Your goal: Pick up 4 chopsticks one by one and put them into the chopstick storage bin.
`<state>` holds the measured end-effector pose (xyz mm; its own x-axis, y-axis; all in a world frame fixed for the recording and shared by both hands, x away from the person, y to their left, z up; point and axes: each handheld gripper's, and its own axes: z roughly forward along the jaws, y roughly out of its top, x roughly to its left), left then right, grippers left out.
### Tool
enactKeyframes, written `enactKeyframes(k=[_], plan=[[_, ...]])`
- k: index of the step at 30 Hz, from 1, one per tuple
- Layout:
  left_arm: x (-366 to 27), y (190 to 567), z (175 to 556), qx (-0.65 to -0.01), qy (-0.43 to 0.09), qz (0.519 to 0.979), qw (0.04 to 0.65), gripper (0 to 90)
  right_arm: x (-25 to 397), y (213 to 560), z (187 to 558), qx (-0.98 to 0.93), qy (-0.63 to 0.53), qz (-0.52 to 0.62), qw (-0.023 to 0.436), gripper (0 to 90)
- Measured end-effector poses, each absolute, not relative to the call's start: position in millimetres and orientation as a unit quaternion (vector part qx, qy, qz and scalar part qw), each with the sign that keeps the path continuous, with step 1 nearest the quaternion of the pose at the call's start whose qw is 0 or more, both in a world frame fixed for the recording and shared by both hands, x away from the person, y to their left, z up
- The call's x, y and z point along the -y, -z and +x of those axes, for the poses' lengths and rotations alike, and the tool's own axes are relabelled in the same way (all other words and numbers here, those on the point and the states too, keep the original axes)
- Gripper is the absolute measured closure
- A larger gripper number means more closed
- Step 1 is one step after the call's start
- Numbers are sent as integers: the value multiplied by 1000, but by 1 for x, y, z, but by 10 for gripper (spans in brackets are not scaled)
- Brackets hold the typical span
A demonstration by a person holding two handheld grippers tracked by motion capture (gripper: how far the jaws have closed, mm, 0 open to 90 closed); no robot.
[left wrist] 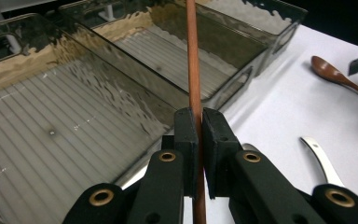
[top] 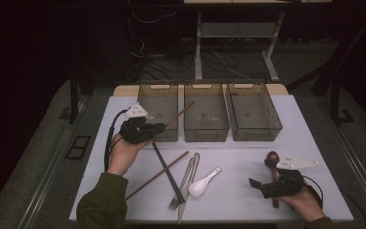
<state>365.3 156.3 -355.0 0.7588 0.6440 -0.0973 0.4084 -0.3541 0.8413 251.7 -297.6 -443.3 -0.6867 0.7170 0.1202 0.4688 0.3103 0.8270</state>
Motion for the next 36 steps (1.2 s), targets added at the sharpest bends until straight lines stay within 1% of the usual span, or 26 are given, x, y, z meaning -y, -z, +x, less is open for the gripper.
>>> enactKeyframes(k=[16, 23, 32, 36], plan=[[-155, 343, 409, -348, -142, 803, 463, 841, 299, 443, 251, -796, -457, 373, 136, 28], [-157, 338, 430, -355, -161, 801, 455, 841, 299, 443, 252, -795, -457, 373, 137, 28], [-164, 352, 454, -378, -171, 787, 456, 840, 300, 443, 251, -795, -459, 373, 137, 28], [-165, 360, 461, -392, -181, 788, 440, 839, 301, 443, 251, -793, -459, 376, 137, 28]])
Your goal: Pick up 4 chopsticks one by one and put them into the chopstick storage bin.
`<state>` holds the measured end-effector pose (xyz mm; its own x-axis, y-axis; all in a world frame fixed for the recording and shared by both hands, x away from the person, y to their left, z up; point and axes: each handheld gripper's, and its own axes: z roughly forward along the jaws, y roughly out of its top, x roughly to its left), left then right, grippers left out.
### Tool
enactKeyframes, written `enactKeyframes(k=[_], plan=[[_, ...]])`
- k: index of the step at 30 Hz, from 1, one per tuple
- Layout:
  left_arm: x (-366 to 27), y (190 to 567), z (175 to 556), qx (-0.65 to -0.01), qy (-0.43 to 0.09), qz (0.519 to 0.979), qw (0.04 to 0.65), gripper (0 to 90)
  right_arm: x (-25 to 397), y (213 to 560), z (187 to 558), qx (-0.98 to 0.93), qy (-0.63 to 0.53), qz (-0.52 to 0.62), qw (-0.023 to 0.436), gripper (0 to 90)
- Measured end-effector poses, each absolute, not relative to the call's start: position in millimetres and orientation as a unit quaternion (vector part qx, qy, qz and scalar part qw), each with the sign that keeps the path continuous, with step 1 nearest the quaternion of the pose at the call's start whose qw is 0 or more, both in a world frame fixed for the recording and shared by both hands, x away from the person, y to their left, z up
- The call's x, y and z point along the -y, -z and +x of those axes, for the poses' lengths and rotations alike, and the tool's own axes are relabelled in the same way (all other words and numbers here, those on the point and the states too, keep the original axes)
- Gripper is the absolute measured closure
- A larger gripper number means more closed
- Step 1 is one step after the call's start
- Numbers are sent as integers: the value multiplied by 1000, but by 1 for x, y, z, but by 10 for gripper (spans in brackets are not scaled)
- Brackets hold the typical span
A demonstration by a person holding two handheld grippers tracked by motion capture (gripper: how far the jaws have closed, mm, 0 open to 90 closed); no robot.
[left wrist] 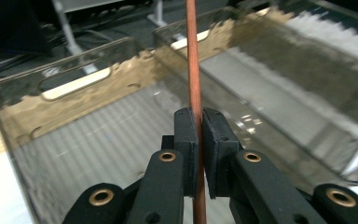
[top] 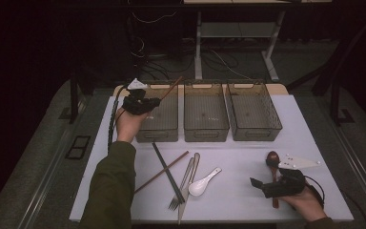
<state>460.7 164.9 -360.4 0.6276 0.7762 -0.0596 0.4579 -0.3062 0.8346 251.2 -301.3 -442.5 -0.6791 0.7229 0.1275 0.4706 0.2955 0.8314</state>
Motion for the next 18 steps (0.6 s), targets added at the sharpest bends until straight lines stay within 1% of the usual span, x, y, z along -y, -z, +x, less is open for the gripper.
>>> enactKeyframes(k=[8, 18], plan=[[-169, 377, 471, -421, -178, 785, 419, 838, 302, 442, 251, -794, -457, 375, 140, 27], [-167, 383, 475, -429, -177, 787, 405, 835, 303, 442, 250, -793, -458, 376, 139, 28]])
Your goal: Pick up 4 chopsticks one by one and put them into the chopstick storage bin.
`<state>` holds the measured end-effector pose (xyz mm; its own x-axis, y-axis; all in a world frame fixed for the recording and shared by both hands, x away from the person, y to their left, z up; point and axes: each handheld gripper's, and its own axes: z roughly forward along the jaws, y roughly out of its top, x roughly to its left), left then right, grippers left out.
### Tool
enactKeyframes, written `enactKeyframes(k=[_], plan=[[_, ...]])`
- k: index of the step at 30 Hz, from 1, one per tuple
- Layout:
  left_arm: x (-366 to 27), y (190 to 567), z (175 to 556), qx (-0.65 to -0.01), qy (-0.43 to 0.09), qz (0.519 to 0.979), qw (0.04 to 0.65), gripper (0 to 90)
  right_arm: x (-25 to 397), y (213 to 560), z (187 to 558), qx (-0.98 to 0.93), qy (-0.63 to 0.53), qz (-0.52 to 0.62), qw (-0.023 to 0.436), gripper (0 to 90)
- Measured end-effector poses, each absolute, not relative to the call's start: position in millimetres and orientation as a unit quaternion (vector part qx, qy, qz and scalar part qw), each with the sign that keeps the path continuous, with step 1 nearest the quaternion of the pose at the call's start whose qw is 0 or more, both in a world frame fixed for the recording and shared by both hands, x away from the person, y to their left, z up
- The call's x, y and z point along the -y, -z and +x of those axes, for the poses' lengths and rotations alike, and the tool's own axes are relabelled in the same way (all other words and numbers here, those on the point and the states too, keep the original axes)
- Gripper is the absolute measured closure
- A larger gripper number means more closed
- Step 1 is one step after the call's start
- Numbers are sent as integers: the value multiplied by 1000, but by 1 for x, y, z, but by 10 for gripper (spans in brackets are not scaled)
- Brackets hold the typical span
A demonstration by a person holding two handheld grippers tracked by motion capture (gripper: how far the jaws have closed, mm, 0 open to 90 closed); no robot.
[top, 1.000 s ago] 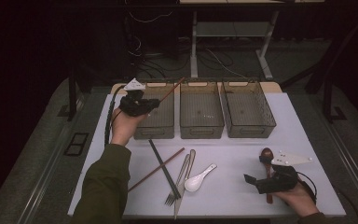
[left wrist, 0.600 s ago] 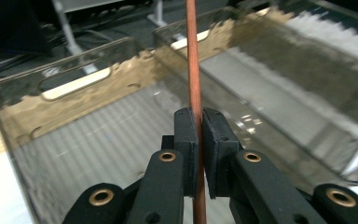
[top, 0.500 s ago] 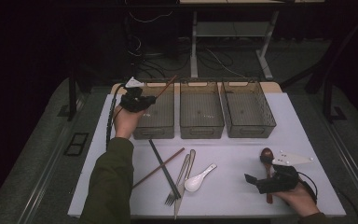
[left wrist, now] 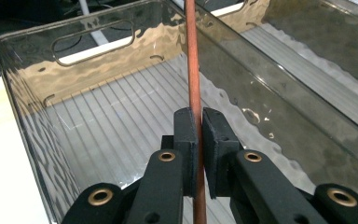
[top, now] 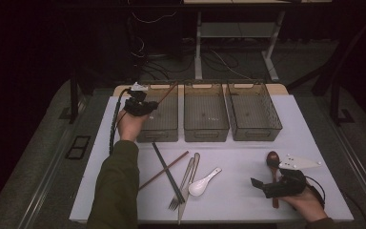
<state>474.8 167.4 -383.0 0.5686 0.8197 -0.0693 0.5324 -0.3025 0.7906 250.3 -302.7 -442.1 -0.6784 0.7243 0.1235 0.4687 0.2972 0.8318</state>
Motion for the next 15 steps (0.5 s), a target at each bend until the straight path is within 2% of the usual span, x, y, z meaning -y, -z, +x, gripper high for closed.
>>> enactKeyframes(k=[7, 15], plan=[[-168, 383, 475, -438, -176, 782, 406, 829, 303, 442, 250, -794, -458, 376, 139, 28], [-169, 383, 476, -450, -179, 775, 406, 611, 303, 442, 250, -793, -458, 376, 139, 28]])
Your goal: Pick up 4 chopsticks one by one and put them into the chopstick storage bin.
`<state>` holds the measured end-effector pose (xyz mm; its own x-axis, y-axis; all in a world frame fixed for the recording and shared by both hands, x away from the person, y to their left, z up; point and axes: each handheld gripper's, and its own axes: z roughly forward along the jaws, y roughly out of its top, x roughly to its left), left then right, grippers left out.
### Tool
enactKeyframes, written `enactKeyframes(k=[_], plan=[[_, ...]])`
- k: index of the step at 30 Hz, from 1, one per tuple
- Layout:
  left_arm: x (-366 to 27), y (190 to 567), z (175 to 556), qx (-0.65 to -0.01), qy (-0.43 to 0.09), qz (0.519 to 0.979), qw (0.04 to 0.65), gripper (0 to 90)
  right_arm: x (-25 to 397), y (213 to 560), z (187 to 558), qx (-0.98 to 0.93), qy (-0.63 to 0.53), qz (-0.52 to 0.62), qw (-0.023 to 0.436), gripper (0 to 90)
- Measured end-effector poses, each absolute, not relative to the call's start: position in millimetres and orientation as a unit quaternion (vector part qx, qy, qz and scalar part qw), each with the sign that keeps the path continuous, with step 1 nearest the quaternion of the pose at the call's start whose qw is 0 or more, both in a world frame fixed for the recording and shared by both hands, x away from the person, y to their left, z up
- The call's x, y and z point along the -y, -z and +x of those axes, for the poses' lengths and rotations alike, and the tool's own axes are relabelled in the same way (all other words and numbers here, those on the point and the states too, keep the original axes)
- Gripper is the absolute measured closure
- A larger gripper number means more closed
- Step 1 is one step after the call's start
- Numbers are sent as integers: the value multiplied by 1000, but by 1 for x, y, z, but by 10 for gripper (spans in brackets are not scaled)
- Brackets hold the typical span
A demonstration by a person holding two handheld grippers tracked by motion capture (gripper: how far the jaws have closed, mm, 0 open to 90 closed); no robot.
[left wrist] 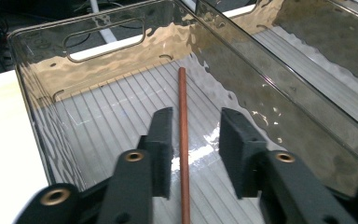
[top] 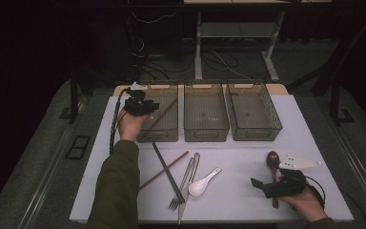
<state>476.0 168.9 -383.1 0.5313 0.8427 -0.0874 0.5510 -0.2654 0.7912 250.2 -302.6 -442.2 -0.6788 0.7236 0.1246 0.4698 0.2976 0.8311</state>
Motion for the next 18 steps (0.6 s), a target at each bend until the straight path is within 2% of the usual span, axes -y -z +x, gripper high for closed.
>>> enactKeyframes(k=[7, 15, 18], plan=[[-169, 381, 474, -447, -171, 776, 411, 434, 303, 442, 251, -793, -458, 376, 139, 28], [-165, 371, 467, -420, -165, 783, 429, 307, 303, 442, 250, -793, -458, 376, 140, 28], [-162, 368, 464, -414, -160, 789, 426, 219, 303, 442, 250, -793, -458, 377, 141, 28]])
